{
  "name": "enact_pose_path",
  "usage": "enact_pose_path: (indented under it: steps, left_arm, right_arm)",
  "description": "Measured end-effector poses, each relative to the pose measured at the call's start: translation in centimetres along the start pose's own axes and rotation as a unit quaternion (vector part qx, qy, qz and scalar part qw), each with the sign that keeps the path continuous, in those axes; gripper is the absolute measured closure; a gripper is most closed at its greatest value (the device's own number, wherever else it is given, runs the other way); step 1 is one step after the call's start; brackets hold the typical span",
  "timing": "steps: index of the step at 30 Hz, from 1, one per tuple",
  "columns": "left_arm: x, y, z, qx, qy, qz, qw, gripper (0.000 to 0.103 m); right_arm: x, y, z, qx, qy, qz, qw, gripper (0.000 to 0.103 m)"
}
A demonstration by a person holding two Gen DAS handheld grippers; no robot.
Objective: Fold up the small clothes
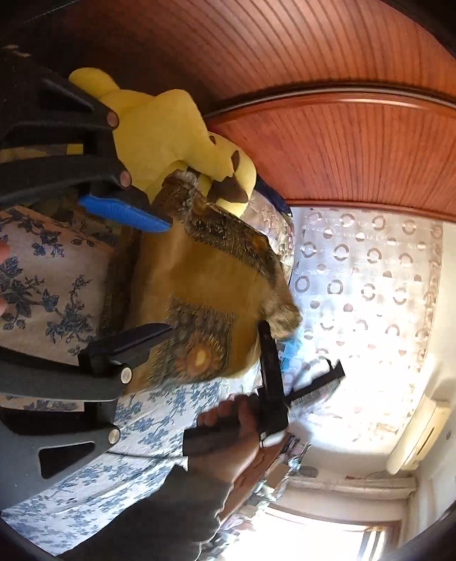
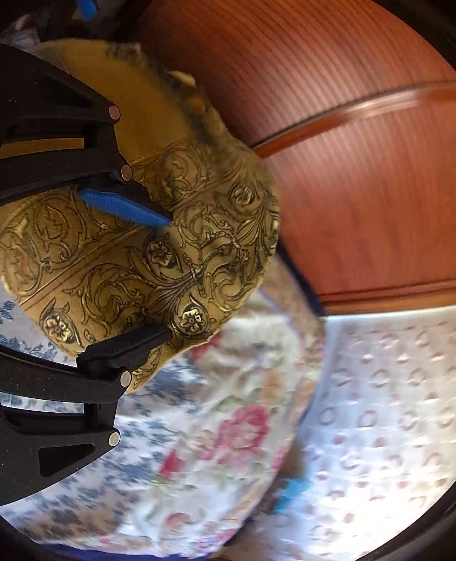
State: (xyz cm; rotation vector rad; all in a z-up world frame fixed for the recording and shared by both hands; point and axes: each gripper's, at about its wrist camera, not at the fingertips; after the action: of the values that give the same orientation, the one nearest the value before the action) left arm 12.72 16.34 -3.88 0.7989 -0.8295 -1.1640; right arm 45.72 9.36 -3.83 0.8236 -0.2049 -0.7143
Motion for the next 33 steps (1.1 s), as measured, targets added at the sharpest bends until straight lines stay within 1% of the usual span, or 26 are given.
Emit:
enact_pose_path:
  steps: [2, 5, 8, 11, 15, 20, 21, 23, 29, 33]
  left_arm:
    - [0.3, 0.2, 0.4, 0.002, 0.000, -0.009, 1.0000, 0.049]
    - [0.8, 0.5, 1.3, 0.009, -0.002, -0.015, 0.9998, 0.049]
    - [1.7, 0.9, 2.0, 0.013, -0.001, -0.020, 0.9997, 0.049]
    - [2.9, 0.9, 2.8, 0.015, -0.008, -0.028, 0.9994, 0.049]
    - [5.2, 0.9, 4.1, 0.025, -0.019, -0.047, 0.9984, 0.049]
    - [8.3, 0.8, 5.9, 0.034, -0.030, -0.065, 0.9968, 0.049]
    - [8.9, 0.8, 6.3, 0.037, -0.032, -0.067, 0.9965, 0.049]
    - [9.8, 0.7, 7.0, 0.039, -0.034, -0.069, 0.9963, 0.049]
    - [12.5, 1.0, 9.2, 0.054, -0.041, -0.079, 0.9945, 0.049]
    - [14.0, 1.3, 10.4, 0.060, -0.042, -0.082, 0.9939, 0.049]
  right_arm:
    - [0.2, -0.4, 0.0, 0.007, -0.001, -0.008, 1.000, 0.043]
    - [0.1, -0.6, 1.8, 0.022, -0.011, -0.014, 1.000, 0.043]
    - [-0.4, -0.8, 5.1, 0.034, -0.023, -0.009, 0.999, 0.043]
    - [-1.0, -2.2, 10.2, 0.061, -0.032, -0.005, 0.998, 0.043]
    - [-2.2, -5.8, 17.6, 0.093, -0.055, 0.005, 0.994, 0.043]
    - [-3.1, -11.2, 25.8, 0.129, -0.086, -0.012, 0.988, 0.035]
    - [-3.2, -12.2, 27.1, 0.135, -0.093, -0.017, 0.986, 0.034]
    - [-3.4, -13.9, 29.5, 0.145, -0.103, -0.022, 0.984, 0.028]
    - [-4.0, -18.2, 36.1, 0.174, -0.150, -0.037, 0.973, 0.019]
    - [-4.2, -20.7, 40.4, 0.195, -0.175, -0.057, 0.963, 0.017]
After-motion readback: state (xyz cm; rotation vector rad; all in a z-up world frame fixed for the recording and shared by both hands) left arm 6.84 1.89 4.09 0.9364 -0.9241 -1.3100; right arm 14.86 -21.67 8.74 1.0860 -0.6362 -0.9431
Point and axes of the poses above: each gripper's, at about its wrist camera, not at the fingertips, and z roughly against the way its jaws point, x to its right, y to its top, and after that the axes turned 6 degrees about x, right-handed
